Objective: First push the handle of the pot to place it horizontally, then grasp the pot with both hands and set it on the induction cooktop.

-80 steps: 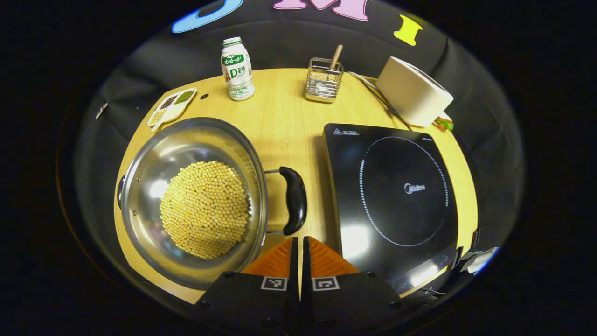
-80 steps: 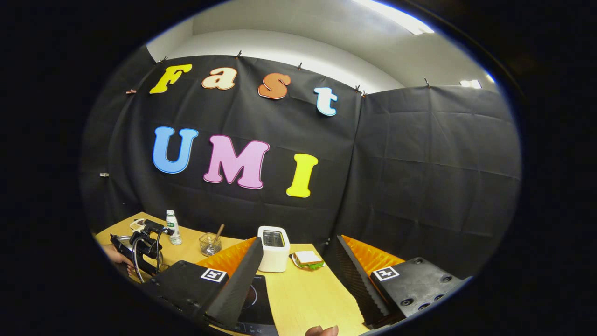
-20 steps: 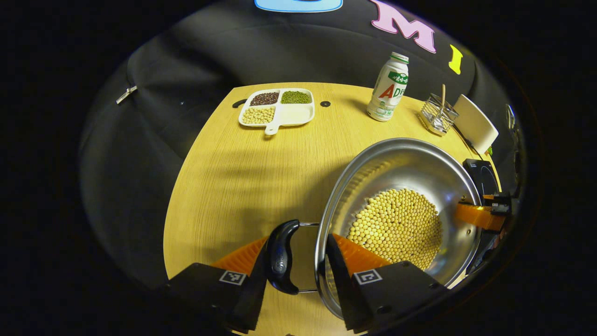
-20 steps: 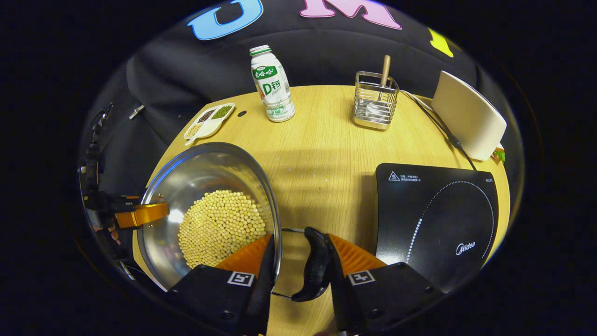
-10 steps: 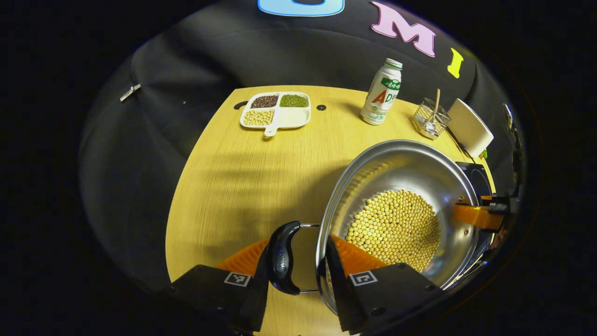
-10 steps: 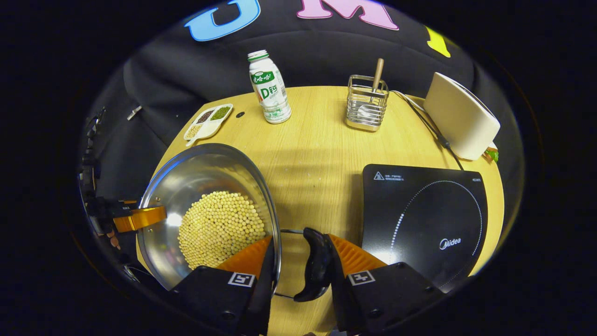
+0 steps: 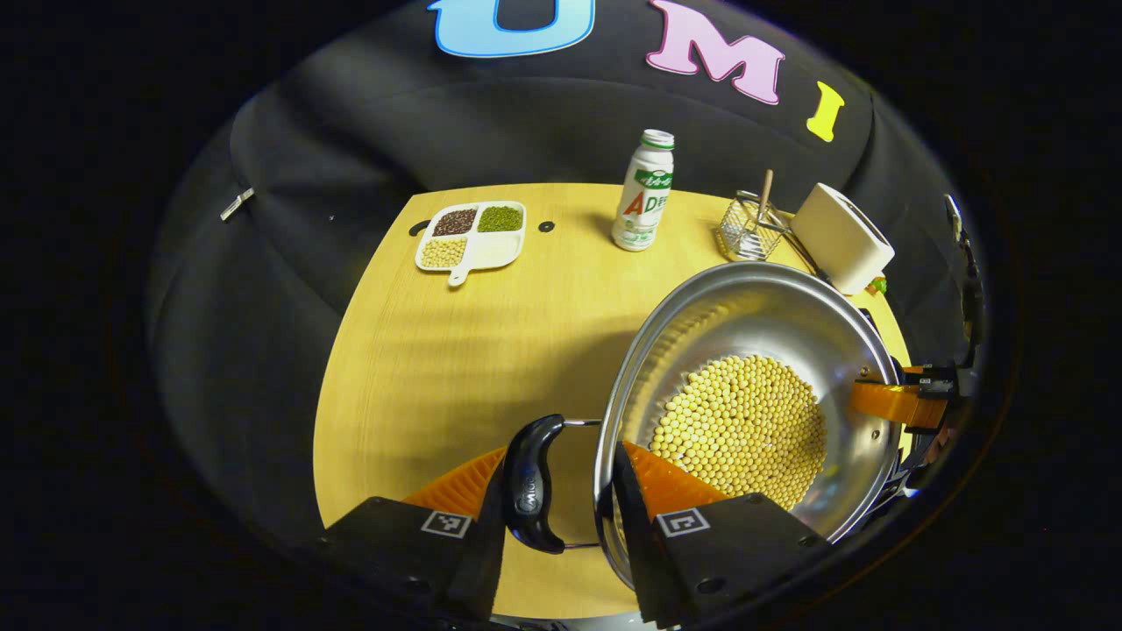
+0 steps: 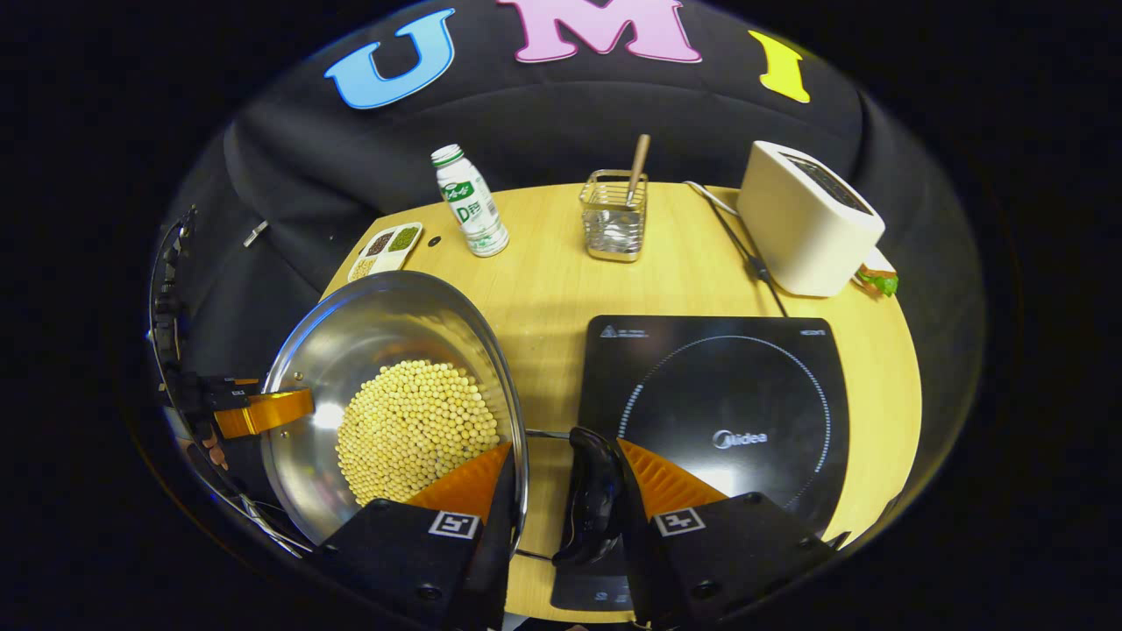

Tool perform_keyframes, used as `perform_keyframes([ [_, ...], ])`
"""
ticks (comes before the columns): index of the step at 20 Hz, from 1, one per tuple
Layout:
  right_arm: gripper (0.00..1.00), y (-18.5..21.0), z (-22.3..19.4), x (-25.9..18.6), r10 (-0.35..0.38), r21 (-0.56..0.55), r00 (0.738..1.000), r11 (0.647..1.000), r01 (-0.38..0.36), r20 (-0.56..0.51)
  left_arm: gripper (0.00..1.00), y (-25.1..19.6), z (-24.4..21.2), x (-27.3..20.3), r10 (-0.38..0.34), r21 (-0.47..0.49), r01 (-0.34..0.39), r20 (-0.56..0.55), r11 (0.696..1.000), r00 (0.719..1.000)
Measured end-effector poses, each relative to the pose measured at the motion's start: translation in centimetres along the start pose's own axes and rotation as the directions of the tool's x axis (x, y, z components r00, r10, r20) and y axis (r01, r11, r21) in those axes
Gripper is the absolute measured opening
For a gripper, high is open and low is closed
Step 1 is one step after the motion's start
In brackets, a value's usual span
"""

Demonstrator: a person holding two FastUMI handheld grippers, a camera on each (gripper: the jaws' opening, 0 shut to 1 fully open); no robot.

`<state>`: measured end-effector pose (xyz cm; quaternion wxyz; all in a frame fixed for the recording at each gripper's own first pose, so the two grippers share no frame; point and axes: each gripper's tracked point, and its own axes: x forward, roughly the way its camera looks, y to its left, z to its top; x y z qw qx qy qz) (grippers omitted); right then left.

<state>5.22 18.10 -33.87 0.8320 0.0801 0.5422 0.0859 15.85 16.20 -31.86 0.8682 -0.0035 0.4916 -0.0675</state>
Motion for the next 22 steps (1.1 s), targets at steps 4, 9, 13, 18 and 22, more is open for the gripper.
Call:
perform_keyframes([
  [4, 0.57, -4.4, -0.1, -2.0, -0.005, 0.03, 1.0, 1.0, 0.005, 0.003, 0.6, -4.6, 0.8, -1.1, -0.019, 0.023, 0.018, 0.009, 1.0, 1.0],
  [9, 0.57, -10.5, -0.2, -3.8, -0.018, 0.044, 1.0, 0.999, 0.018, 0.0, 0.58, -11.5, 1.0, -1.7, -0.048, 0.022, 0.048, -0.003, 0.999, 0.999],
  [13, 0.53, -14.9, -0.5, -4.4, -0.024, 0.055, 1.0, 0.998, 0.025, -0.008, 0.58, -15.7, 1.2, -0.5, -0.055, 0.034, 0.056, -0.009, 0.998, 0.998],
  [18, 0.57, -19.7, -1.0, -4.2, -0.022, 0.064, 1.0, 0.998, 0.023, -0.022, 0.58, -20.4, 1.1, 0.7, -0.052, 0.047, 0.053, -0.019, 0.997, 0.998],
  [22, 0.57, -23.1, -0.9, -3.0, -0.025, 0.057, 0.999, 0.998, 0.027, -0.044, 0.58, -23.6, 0.9, 2.5, -0.049, 0.043, 0.05, -0.024, 0.998, 0.999],
])
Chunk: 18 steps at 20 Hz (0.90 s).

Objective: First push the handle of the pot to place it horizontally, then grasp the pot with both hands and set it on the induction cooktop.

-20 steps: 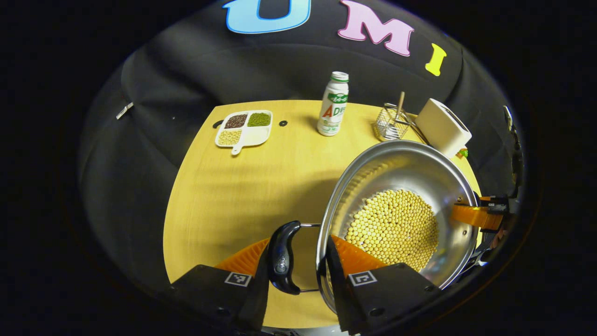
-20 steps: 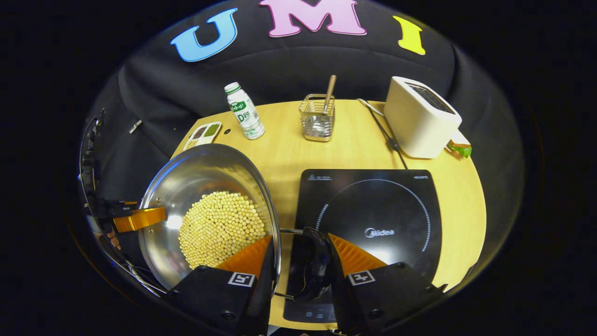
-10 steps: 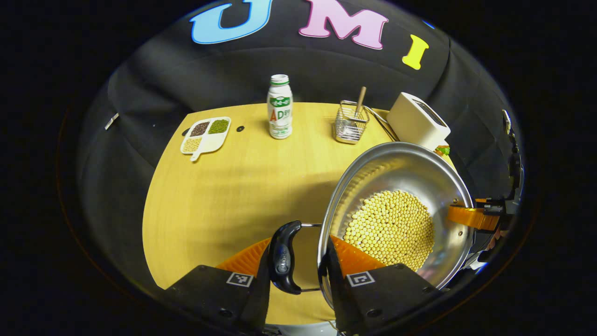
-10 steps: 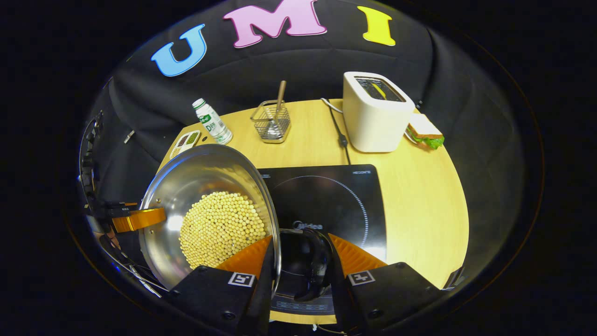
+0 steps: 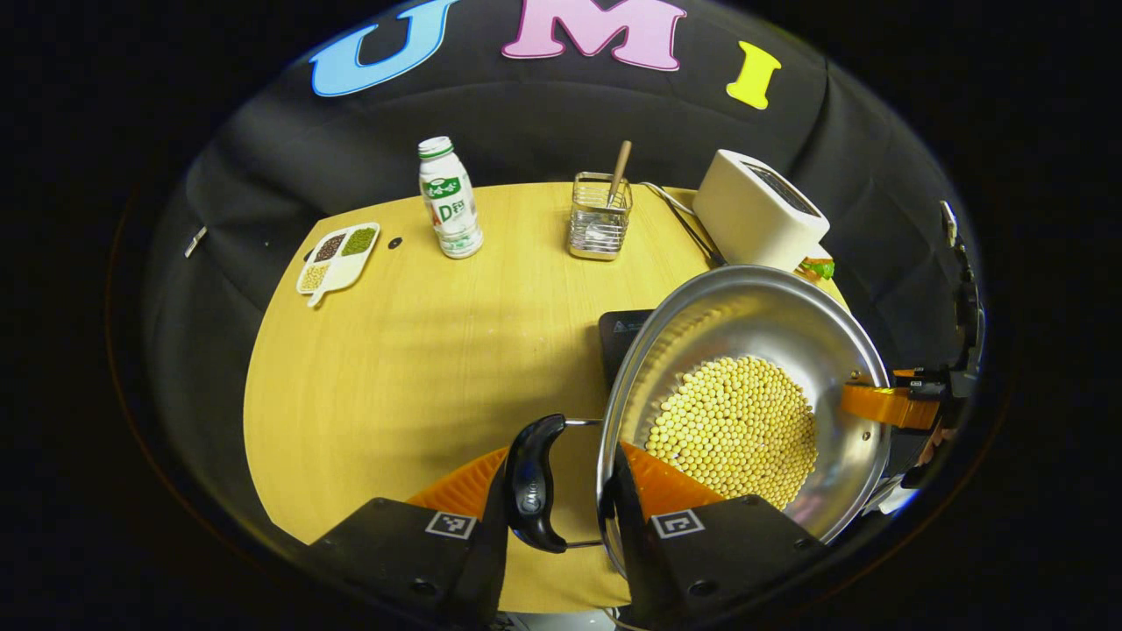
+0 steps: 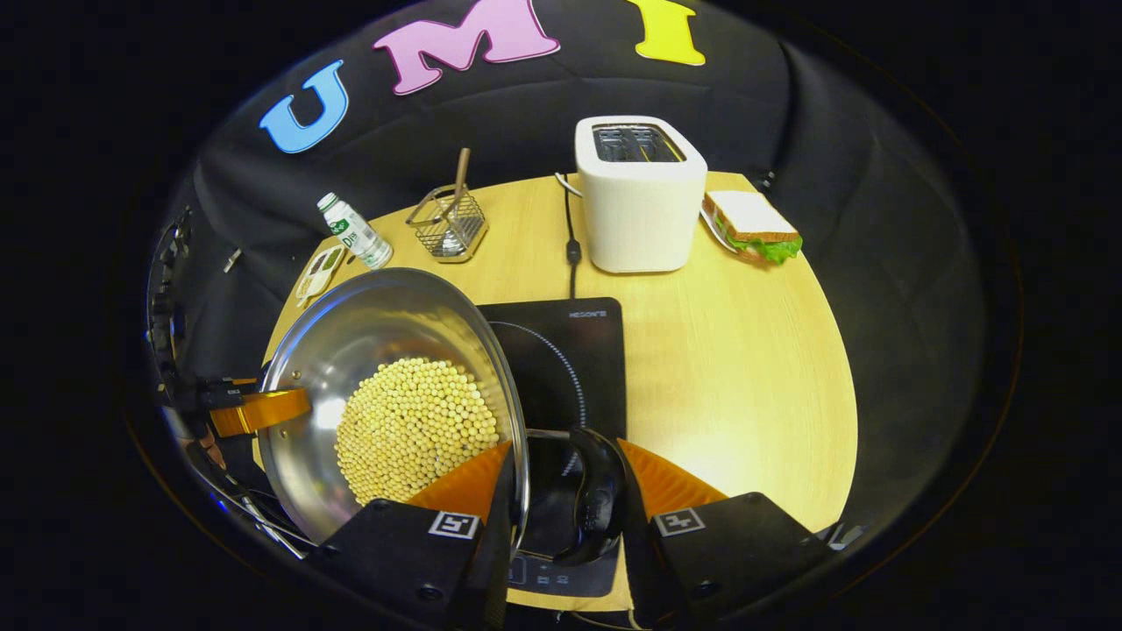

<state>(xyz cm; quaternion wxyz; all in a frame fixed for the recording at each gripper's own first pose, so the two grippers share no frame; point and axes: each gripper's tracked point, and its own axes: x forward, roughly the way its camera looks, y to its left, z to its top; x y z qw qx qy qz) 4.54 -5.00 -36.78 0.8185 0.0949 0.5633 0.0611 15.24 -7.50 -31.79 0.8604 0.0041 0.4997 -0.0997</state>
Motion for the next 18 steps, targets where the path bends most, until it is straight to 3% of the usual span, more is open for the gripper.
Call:
perform_keyframes([
  [8, 0.57, -3.7, 1.6, 2.4, -0.008, 0.012, 1.0, 1.0, 0.008, 0.02, 0.58, -2.7, 1.4, 3.1, -0.002, 0.003, 0.002, 0.028, 1.0, 1.0],
  [14, 0.57, -4.2, 1.8, 4.2, -0.008, 0.018, 1.0, 1.0, 0.008, 0.011, 0.58, -2.6, 1.5, 5.1, 0.008, 0.0, -0.008, 0.012, 1.0, 1.0],
  [15, 0.53, -4.3, 2.3, 4.5, -0.011, 0.017, 1.0, 1.0, 0.01, 0.025, 0.58, -2.7, 1.7, 5.0, 0.001, -0.006, -0.001, 0.02, 1.0, 1.0],
  [18, 0.57, -4.2, 2.3, 4.4, -0.009, 0.005, 1.0, 1.0, 0.009, 0.012, 0.6, -2.5, 1.6, 5.4, -0.001, -0.02, 0.001, 0.021, 1.0, 1.0],
])
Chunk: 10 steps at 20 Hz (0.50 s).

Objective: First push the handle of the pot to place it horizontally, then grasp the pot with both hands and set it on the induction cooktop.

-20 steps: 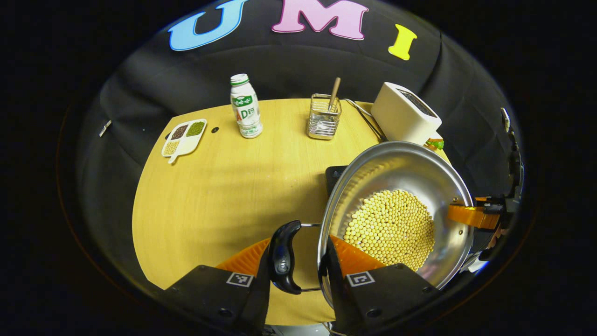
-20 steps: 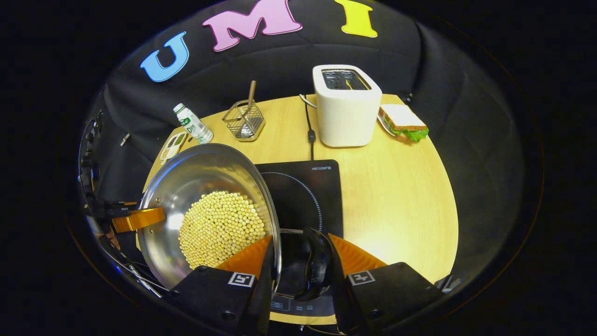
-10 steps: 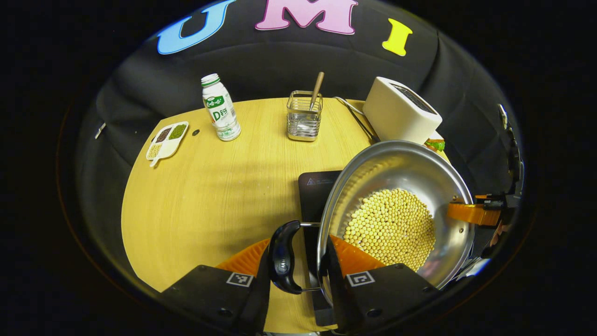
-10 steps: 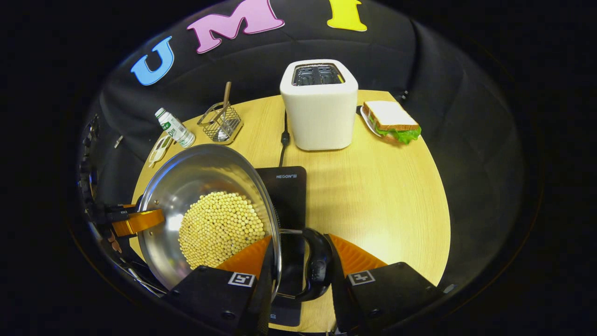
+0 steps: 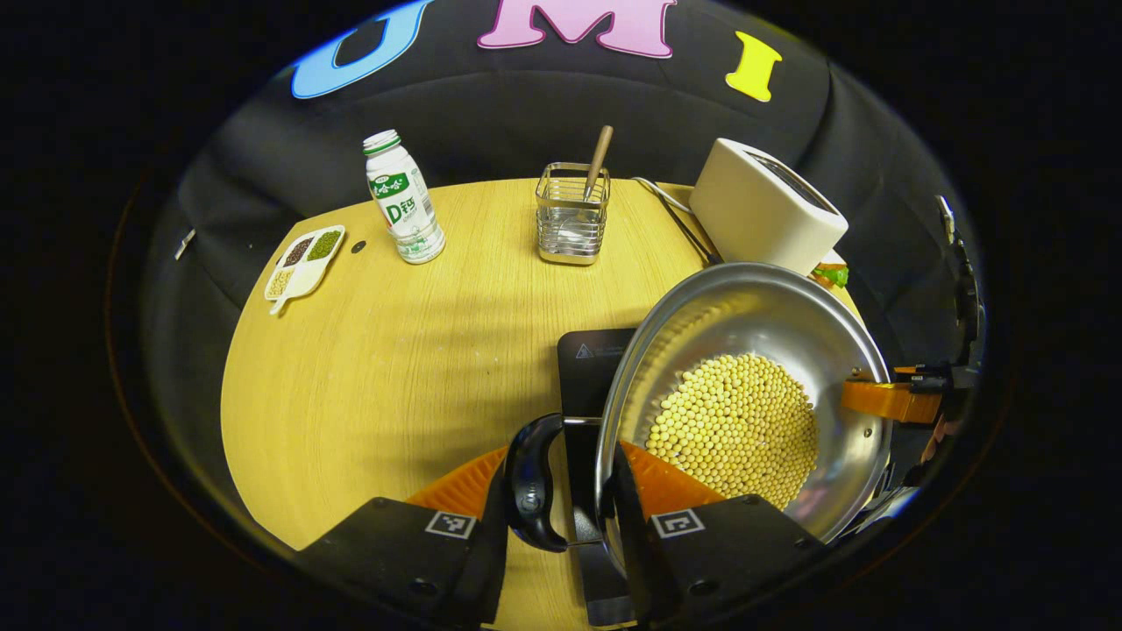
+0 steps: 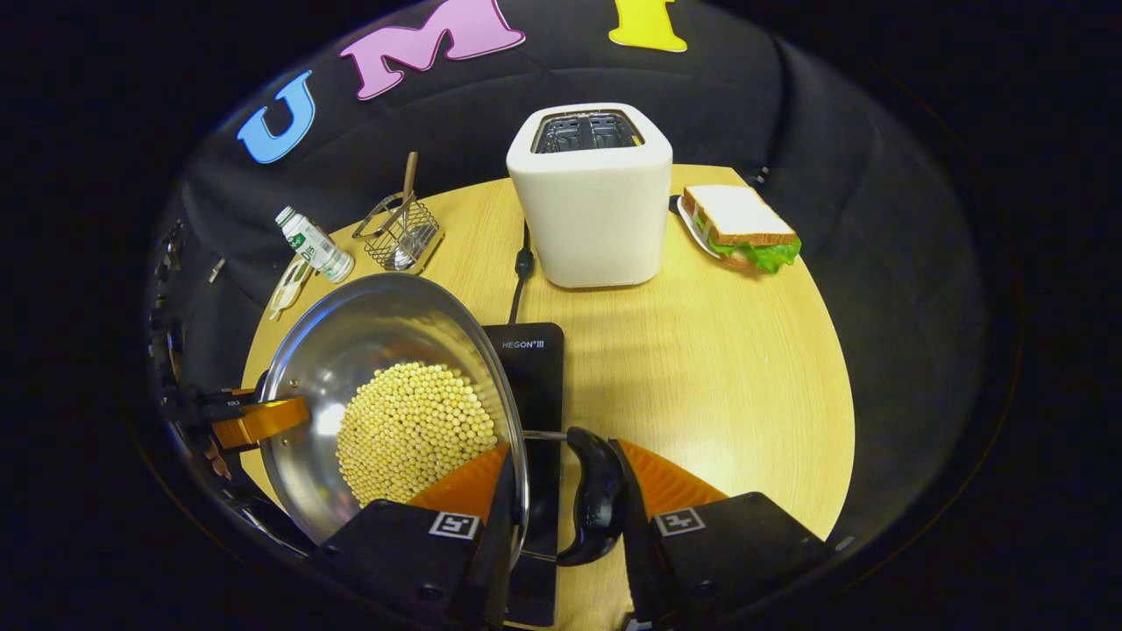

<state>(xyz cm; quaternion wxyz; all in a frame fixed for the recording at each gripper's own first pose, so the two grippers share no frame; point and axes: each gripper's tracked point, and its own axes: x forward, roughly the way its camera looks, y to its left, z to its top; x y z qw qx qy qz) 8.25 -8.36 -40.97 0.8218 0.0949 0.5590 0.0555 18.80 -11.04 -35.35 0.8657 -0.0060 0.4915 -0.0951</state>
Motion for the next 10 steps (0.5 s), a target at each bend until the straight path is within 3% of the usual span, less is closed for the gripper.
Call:
perform_keyframes([
  [4, 0.57, -0.03, 0.11, 0.06, 0.003, 0.001, 1.0, 1.0, -0.003, 0.007, 0.58, -0.05, -0.17, -0.12, 0.005, 0.003, -0.005, 0.01, 1.0, 1.0],
  [5, 0.53, -0.02, 0.14, 0.07, 0.005, 0.001, 1.0, 1.0, -0.005, 0.008, 0.58, -0.02, -0.22, -0.07, 0.003, 0.0, -0.003, 0.01, 1.0, 1.0],
  [6, 0.57, -0.08, 0.13, 0.03, 0.006, 0.001, 1.0, 1.0, -0.006, 0.01, 0.58, -0.09, -0.22, -0.1, 0.002, -0.001, -0.002, 0.009, 1.0, 1.0],
  [10, 0.58, -0.07, 0.17, 0.04, 0.009, -0.001, 1.0, 1.0, -0.009, 0.015, 0.59, 0.01, -0.3, -0.12, 0.003, -0.007, -0.003, 0.009, 1.0, 1.0],
])
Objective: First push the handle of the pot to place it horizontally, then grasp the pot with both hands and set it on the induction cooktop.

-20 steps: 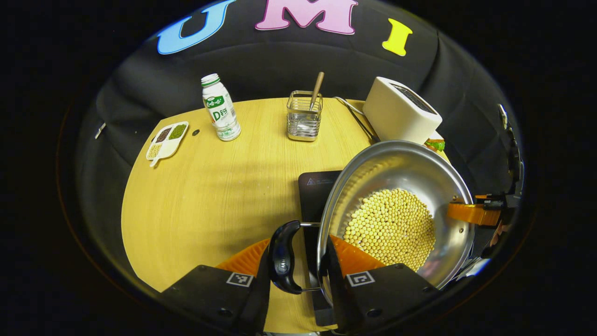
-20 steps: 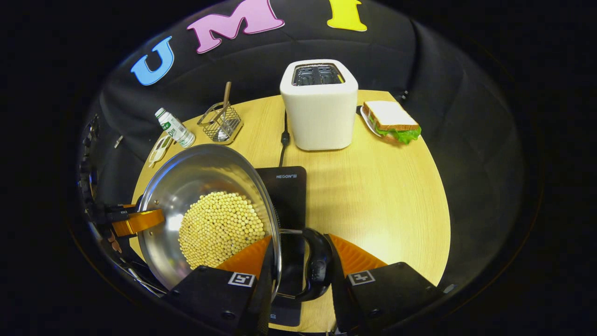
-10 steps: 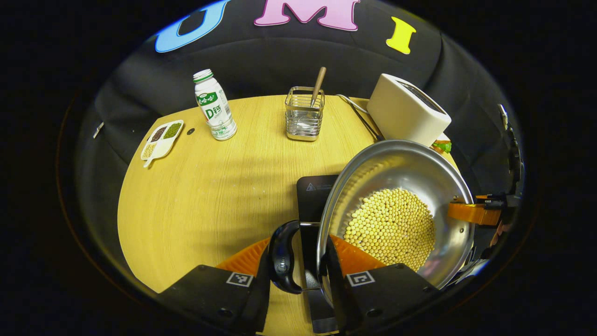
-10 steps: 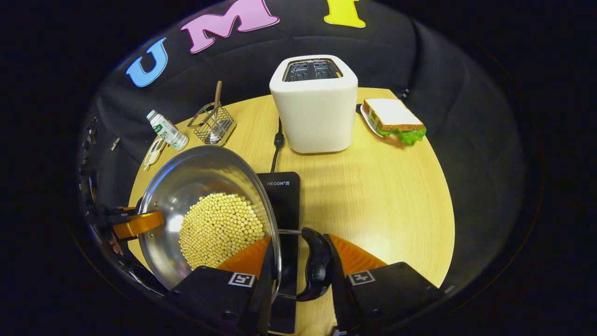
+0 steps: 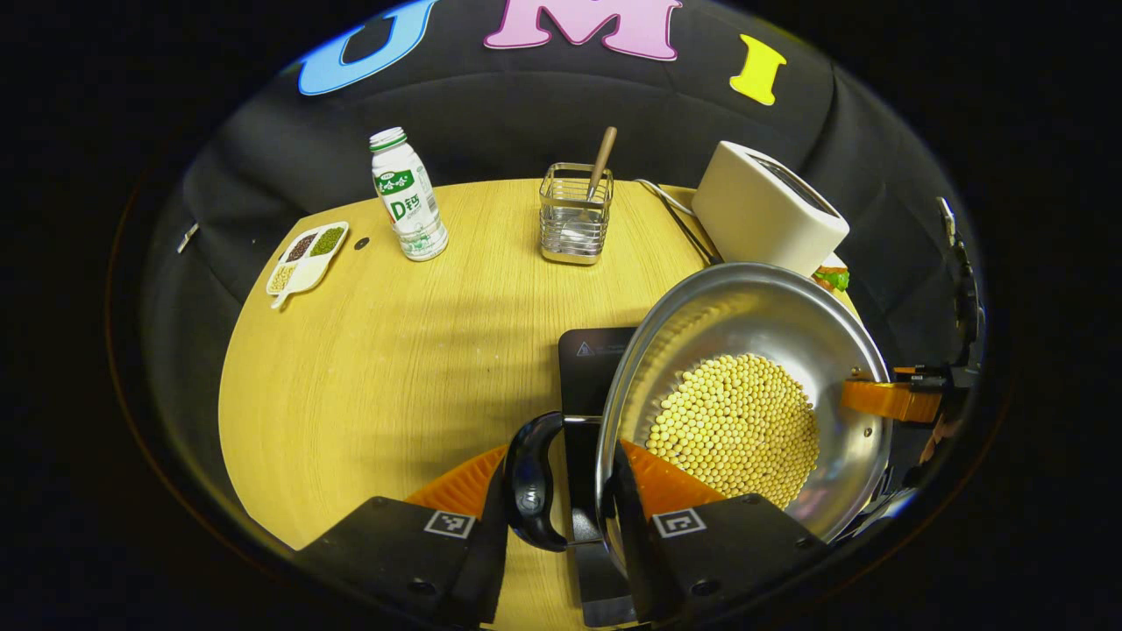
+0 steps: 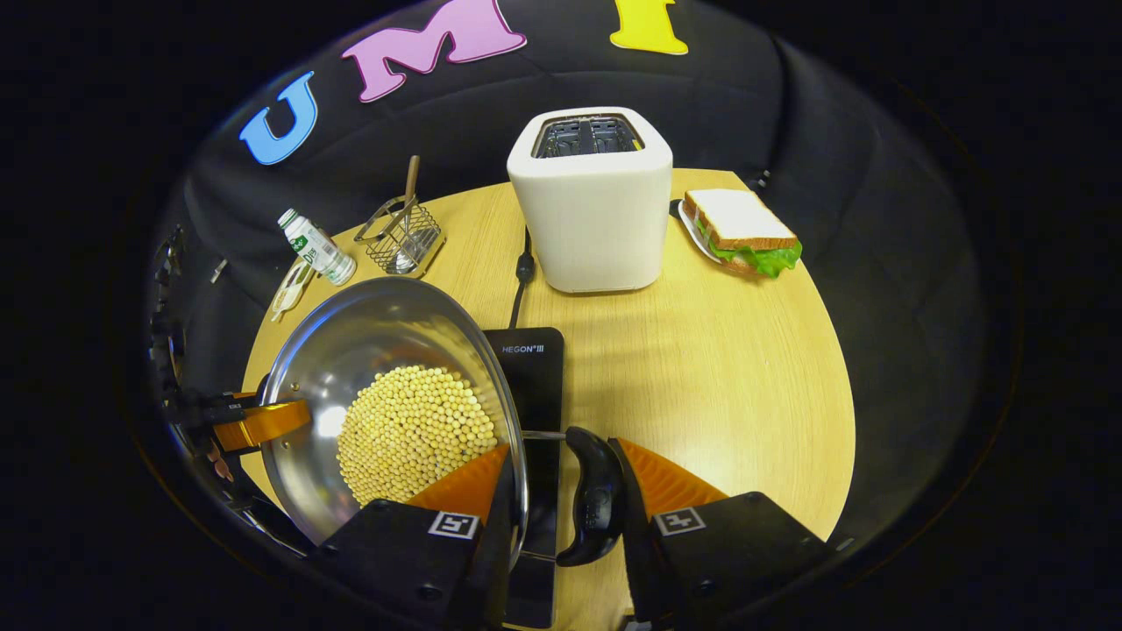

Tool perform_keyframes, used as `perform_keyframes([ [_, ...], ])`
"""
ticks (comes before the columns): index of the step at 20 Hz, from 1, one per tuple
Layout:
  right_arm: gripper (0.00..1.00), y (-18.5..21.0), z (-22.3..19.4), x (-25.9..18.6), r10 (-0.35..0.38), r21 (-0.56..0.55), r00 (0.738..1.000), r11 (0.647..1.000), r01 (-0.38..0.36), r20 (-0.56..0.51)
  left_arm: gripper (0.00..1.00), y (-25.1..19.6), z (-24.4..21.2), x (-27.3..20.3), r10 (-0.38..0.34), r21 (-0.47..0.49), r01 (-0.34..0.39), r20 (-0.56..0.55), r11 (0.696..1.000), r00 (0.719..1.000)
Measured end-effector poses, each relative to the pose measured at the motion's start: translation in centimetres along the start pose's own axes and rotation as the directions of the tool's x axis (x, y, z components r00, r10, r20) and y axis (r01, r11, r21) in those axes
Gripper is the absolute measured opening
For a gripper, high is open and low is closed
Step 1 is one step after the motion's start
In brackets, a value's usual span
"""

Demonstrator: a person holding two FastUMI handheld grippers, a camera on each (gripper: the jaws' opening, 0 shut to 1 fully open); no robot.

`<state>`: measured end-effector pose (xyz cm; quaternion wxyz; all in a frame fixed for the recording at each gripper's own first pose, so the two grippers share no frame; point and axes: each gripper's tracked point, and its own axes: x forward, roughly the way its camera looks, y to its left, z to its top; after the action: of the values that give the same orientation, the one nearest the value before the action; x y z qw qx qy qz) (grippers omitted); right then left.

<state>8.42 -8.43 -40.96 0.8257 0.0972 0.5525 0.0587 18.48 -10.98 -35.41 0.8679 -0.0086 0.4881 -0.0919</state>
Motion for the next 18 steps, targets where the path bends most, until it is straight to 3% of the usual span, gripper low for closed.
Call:
perform_keyframes([
  [3, 0.54, 0.0, 0.0, 0.0, 0.001, -0.001, 1.0, 1.0, -0.001, 0.003, 0.6, 0.0, -0.2, 0.0, -0.002, -0.006, 0.002, -0.007, 1.0, 1.0],
  [5, 0.6, -0.1, 0.0, -0.2, -0.005, -0.005, 1.0, 1.0, 0.005, 0.006, 0.58, 0.0, -0.4, -0.1, -0.006, -0.006, 0.006, -0.014, 1.0, 1.0],
  [9, 0.66, -0.1, 0.1, -0.4, -0.021, 0.015, 0.999, 1.0, 0.02, 0.03, 0.67, -0.1, -0.4, -0.3, 0.008, 0.02, -0.008, -0.013, 1.0, 1.0],
  [10, 0.72, -0.1, 0.0, -0.6, -0.018, 0.024, 0.999, 1.0, 0.018, 0.031, 0.68, -0.1, -0.3, -0.5, 0.012, 0.038, -0.012, -0.005, 0.999, 1.0],
  [11, 0.88, -0.1, -0.1, -0.7, -0.02, 0.029, 0.999, 0.999, 0.019, 0.03, 0.8, -0.1, -0.3, -0.7, 0.017, 0.051, -0.017, -0.001, 0.999, 1.0],
  [13, 1.0, -0.3, 0.2, -1.1, -0.026, 0.04, 0.999, 0.999, 0.025, 0.041, 0.94, 0.0, -0.2, -1.1, 0.024, 0.058, -0.025, 0.009, 0.998, 1.0],
  [18, 0.99, -0.8, 1.5, -3.1, -0.045, 0.093, 0.991, 0.995, 0.034, 0.124, 0.95, 0.2, -0.1, -3.4, 0.035, 0.04, -0.037, 0.043, 0.999, 0.998],
])
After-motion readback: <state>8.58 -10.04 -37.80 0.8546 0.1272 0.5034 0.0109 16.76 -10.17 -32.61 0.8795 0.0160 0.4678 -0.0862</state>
